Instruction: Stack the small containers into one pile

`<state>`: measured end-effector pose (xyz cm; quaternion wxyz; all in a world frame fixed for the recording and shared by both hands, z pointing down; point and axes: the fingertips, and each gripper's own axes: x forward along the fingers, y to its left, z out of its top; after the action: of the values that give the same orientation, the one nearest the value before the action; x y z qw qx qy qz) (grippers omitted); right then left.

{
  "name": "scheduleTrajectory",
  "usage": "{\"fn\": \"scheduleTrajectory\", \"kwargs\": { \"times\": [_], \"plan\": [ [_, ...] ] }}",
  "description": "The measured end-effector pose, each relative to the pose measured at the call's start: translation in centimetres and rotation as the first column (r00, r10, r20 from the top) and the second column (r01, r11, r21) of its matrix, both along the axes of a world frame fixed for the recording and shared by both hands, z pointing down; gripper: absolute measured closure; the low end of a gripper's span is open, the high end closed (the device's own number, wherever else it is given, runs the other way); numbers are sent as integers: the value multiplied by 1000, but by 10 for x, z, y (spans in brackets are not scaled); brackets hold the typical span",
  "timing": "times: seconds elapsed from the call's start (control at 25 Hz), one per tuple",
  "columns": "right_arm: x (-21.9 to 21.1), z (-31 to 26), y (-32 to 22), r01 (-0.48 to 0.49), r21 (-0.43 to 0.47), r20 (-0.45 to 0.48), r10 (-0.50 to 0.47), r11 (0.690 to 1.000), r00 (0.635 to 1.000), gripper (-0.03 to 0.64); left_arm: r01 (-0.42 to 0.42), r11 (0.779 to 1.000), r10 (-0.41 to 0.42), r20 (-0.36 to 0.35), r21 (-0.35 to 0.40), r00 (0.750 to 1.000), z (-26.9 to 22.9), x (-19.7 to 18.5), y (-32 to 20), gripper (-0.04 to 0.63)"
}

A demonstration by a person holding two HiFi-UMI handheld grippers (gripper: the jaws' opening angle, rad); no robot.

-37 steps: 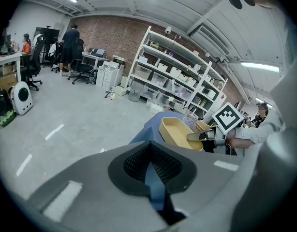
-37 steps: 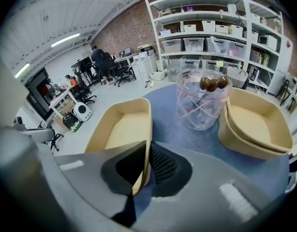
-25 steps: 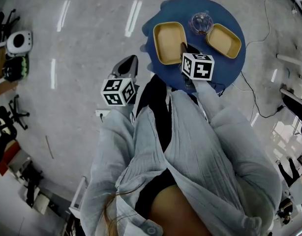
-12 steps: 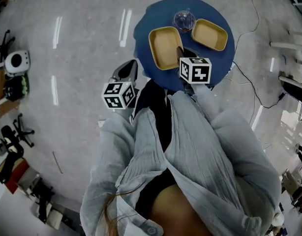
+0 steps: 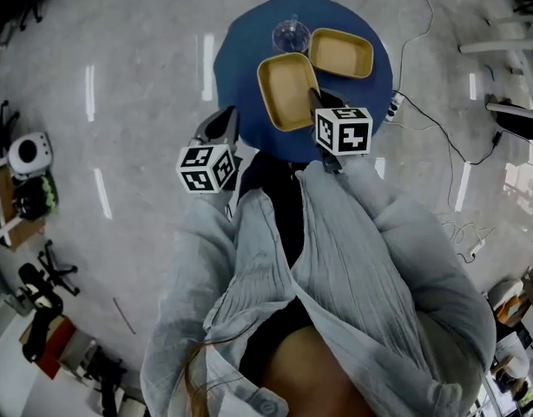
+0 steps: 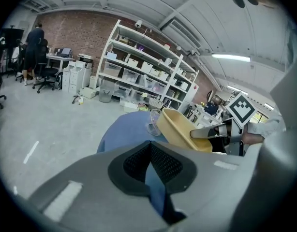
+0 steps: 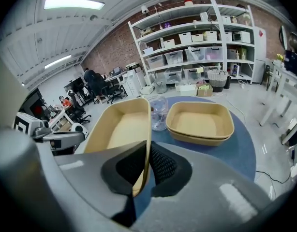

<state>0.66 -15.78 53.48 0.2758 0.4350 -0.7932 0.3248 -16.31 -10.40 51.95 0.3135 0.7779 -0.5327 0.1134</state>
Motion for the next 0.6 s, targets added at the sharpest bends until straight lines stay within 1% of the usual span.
{"fn": "scheduleTrajectory", "kwargs": {
  "times": [0.2, 0.4, 0.6],
  "plan": [
    [23, -2, -1, -61, -3, 15, 61, 998, 998, 604, -57, 998, 57, 1, 3, 998, 0, 19, -10, 581],
    [48, -6, -8, -103, 5, 8, 103, 995, 995, 604, -100, 995, 100, 0, 3, 995, -1, 39, -17, 581],
    [76, -8, -15, -111, 9, 1, 111, 994, 994, 604, -118, 993, 118, 3, -1, 993, 2, 57, -23, 581]
  ]
}}
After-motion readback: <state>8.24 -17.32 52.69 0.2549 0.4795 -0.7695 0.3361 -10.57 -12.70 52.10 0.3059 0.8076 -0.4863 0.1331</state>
